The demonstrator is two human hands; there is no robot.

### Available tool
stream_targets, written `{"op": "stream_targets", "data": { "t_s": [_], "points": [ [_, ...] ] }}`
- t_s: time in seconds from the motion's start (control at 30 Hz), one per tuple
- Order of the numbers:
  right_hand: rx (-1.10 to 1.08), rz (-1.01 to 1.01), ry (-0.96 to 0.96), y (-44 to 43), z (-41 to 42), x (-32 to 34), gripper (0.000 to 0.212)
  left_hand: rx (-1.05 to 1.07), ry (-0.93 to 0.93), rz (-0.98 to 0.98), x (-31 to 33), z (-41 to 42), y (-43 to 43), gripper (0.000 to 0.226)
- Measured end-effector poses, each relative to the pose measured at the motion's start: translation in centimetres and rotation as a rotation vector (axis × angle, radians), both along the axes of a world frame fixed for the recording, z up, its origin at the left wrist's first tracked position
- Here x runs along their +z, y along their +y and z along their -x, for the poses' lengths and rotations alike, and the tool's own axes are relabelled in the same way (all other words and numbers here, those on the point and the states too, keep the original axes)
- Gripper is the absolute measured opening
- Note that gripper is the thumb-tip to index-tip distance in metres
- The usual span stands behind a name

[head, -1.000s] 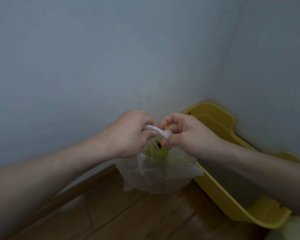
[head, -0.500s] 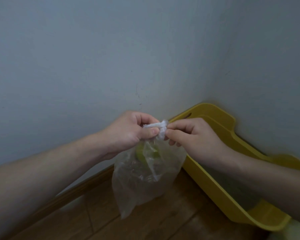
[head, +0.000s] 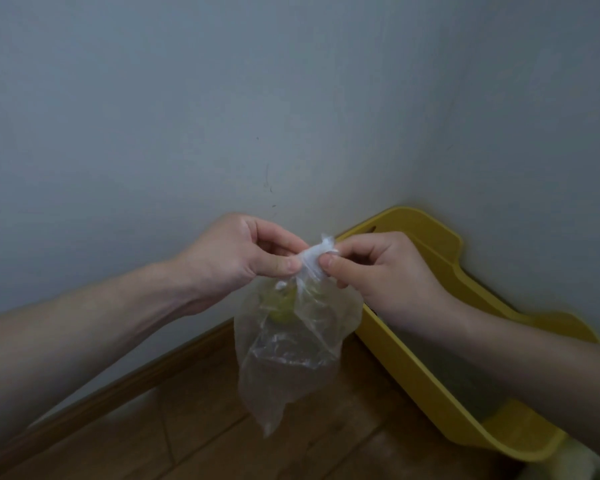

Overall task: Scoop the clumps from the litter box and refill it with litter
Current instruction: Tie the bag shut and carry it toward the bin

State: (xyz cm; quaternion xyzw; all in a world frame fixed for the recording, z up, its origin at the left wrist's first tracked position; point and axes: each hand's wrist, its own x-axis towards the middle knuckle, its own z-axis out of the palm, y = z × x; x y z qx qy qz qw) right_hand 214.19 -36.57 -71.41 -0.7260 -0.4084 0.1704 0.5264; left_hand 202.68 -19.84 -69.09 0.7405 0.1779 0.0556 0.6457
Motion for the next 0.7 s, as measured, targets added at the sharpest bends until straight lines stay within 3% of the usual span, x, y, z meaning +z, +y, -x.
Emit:
{"op": "stream_targets", "data": {
  "t_s": [0.17,0.23,0.3,0.53,0.7],
  "points": [
    [-0.020,0.003,-0.027,0.4,0.1,-0.1,0.025,-0.083,0.090,-0.355,0.0,-0.3,-0.4,0.008],
    [-0.028,0.028,-0.056,0.5,0.0,-0.1,0.026,-0.079,0.115,-0.510,-0.2,-0.3,-0.4,0.017],
    [-0.044,0.061,-0.083,0.4,-0.3,-0.2,0.028,-0.033,0.085,-0.546,-0.1,-0.3,-0.5,0.021],
    [-0.020,0.132,-0.145,0.2,-1.2,1.4,0.029,0.121,-0.076,-0.460,0.3,0.0,-0.3,0.023],
    [-0.052,0.070,-0.172,-0.2,-1.5,5.6,0.024,0.111,-0.078,-0.024,4.1,0.4,0.1,0.014]
  ]
}}
